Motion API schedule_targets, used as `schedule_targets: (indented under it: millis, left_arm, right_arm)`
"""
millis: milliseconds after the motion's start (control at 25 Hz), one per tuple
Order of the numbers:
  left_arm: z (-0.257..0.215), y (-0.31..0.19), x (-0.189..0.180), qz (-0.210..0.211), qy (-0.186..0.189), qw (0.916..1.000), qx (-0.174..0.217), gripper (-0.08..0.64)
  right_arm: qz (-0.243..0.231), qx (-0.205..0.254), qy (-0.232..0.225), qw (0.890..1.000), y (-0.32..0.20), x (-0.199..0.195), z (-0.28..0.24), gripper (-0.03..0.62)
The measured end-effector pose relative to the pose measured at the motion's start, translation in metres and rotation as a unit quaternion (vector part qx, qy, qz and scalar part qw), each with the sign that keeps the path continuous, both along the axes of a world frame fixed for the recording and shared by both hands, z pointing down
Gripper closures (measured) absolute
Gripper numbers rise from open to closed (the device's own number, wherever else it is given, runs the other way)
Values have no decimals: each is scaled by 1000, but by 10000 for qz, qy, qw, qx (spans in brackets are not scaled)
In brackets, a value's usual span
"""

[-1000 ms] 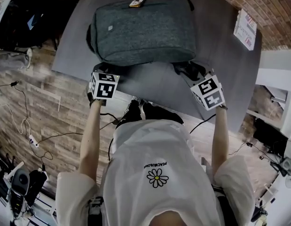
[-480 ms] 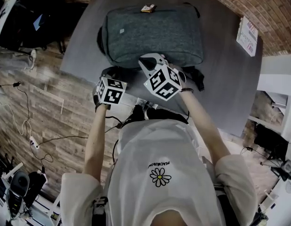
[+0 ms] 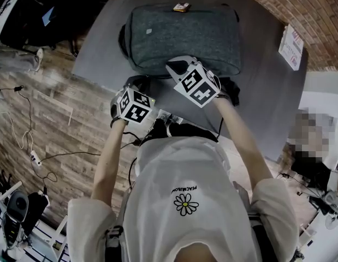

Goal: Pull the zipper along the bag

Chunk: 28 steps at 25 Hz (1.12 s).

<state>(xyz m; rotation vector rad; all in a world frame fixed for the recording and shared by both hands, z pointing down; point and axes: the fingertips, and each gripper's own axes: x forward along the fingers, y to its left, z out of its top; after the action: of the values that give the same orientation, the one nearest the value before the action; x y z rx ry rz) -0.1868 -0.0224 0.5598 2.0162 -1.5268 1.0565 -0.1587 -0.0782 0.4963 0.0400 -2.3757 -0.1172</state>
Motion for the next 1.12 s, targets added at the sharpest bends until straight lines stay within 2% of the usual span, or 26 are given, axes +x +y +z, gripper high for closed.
schedule_targets:
  millis: [400, 480, 640, 720, 800, 880, 920, 960, 1000, 1120]
  left_arm:
    - [3, -18, 58, 579, 42, 9983, -24, 545]
    - [4, -22, 62, 536, 63, 9985, -50, 544]
    - [7, -25, 57, 170, 241, 9995, -66, 548]
    - [7, -25, 58, 157, 217, 9996, -72, 548]
    - [7, -25, 58, 185, 194, 9996, -81, 548]
    - [7, -25, 55, 175, 182, 9996, -84, 548]
    - [7, -25, 54, 160, 176, 9997, -89, 548]
    - [8, -24, 53, 146, 169, 9997, -97, 548]
    - [8, -24, 53, 135, 161, 9997, -109, 548]
    - [9, -24, 57, 98, 141, 9997, -172, 548]
  right_arm:
    - [-120, -212, 218, 9995, 0, -2, 6, 594]
    - [-119, -259, 229, 9993, -2, -2, 7, 594]
    - [-179, -381, 38, 9991, 1, 1, -4, 594]
    - [-135, -9, -22, 9999, -5, 16, -19, 592]
    - [-170, 947, 167, 9952, -21, 40, -36, 592]
    - [-347, 2097, 761, 9742, -43, 67, -43, 591]
    - [-458, 2466, 1127, 9614, -53, 79, -40, 557]
    - [-550, 2602, 1432, 9533, -62, 89, -33, 472]
    - [-612, 2547, 1604, 9517, -68, 96, -27, 406]
    - [-677, 2113, 1586, 9621, -72, 101, -19, 410]
